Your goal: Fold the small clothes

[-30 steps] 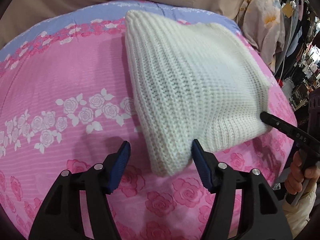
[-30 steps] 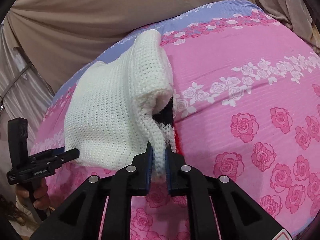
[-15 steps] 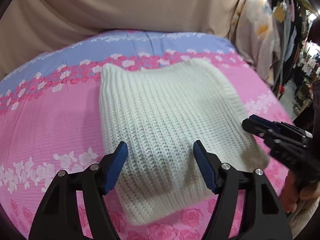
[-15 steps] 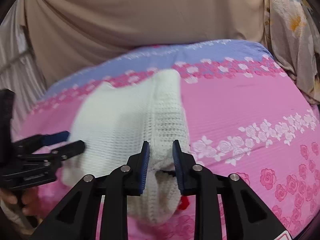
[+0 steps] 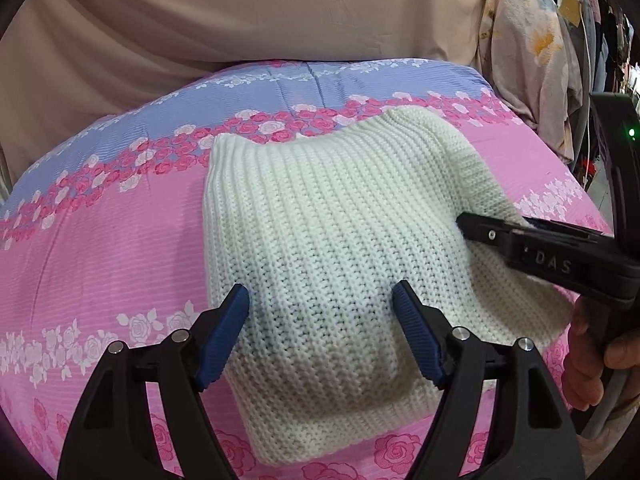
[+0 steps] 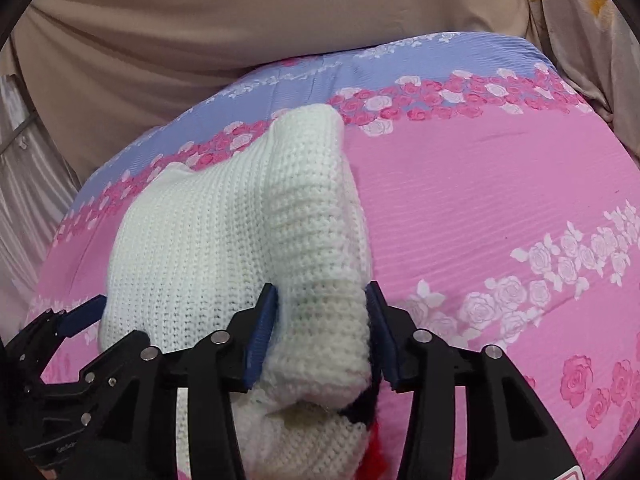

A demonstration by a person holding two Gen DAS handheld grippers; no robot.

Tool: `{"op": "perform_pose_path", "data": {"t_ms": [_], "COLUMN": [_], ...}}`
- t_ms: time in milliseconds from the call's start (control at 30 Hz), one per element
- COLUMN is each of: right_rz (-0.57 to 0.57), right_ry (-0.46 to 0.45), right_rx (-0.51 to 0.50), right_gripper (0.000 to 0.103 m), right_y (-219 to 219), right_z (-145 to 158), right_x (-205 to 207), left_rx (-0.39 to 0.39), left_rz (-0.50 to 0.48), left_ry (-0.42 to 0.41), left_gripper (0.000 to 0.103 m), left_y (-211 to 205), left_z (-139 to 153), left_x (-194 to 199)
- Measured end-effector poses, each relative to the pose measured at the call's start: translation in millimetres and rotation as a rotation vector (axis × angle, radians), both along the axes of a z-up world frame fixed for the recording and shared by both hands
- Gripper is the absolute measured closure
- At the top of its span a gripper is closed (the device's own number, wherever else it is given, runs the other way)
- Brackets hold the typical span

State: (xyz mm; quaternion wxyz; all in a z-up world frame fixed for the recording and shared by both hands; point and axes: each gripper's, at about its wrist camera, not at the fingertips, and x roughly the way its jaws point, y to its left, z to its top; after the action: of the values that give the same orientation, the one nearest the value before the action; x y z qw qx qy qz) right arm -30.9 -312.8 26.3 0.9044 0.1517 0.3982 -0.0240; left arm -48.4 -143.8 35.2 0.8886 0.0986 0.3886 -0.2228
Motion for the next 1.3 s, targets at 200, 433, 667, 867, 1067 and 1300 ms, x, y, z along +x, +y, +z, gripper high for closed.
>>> {"op": "perform_pose_path", "data": {"t_ms": [200, 433, 667, 867, 1067, 1300], "right_rz": [0.101, -0.016, -0.031, -0.008, 0.009, 0.024], "right_ry": [-0.231, -0.043, 0.029, 0.072, 0.073, 0.071], "right_rx": [0.108, 0.083, 0.065, 0.243, 0.275, 0.262], "right_gripper": [0.085, 0.081, 0.037, 0.028, 0.024, 0.021], "right_y": [2.1, -14.7, -11.9, -22.5, -18.5, -14.9], "right_z": [50.9, 0.2, -6.2, -34.9, -42.2, -40.9], "right_x": [-27.1, -7.7, -23.5, -16.3, -3.8, 0.1], "left_rx": [-0.046, -0.044, -0.150, -0.143, -0.125, -0.164], "left_rz": [0.054, 0.074, 0.067, 0.085, 0.120, 0.159], "left_ry": [-0.046, 0.053, 0.124, 0.176, 0.163, 0.195], "left_gripper": [0.031, 0.029, 0.008, 0.005, 0.005, 0.005], "left_y": [19.8, 15.5, 24.5, 10.8, 3.3, 12.5], "left_z": [23.7, -3.1, 1.4, -18.2, -22.0, -22.6], "left_x": [-0.4, 19.9, 28.9, 47.6, 55.8, 64.6]}}
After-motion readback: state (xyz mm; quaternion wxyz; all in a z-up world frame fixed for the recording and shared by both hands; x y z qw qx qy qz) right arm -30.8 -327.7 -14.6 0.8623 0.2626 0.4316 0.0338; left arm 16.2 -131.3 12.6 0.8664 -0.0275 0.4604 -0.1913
